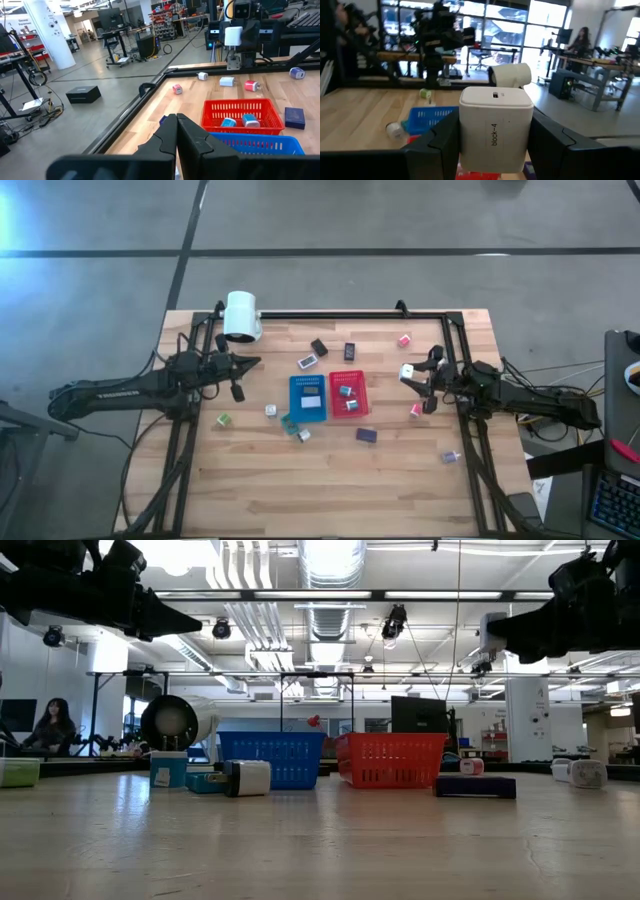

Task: Pick & Place Office items
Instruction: Put the bottom white adaptor into the red bin

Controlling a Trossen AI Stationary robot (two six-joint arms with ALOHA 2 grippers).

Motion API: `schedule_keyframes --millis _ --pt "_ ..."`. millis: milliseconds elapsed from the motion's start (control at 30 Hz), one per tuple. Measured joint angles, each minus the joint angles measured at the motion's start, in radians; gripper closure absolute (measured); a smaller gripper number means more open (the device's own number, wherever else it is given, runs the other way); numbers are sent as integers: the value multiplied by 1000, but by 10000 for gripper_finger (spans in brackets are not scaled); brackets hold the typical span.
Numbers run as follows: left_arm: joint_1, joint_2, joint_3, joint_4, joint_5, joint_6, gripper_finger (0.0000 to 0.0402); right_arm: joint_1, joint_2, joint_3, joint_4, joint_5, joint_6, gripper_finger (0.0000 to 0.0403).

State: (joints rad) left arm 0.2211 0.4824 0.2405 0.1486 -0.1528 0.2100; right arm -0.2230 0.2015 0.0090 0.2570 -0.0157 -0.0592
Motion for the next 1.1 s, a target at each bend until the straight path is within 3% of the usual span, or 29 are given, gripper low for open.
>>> schedule_keyframes --millis 233,467,767,1100 --pt "0 0 0 0 2 0 390 3 166 79 57 -6 43 233" --pt "0 0 0 0 2 -1 390 3 493 264 27 8 65 233" --pt "0 0 0 0 2 -4 390 3 986 546 -96 45 52 233" --pt "0 0 0 -19 2 -4 390 11 1331 847 -341 46 25 233"
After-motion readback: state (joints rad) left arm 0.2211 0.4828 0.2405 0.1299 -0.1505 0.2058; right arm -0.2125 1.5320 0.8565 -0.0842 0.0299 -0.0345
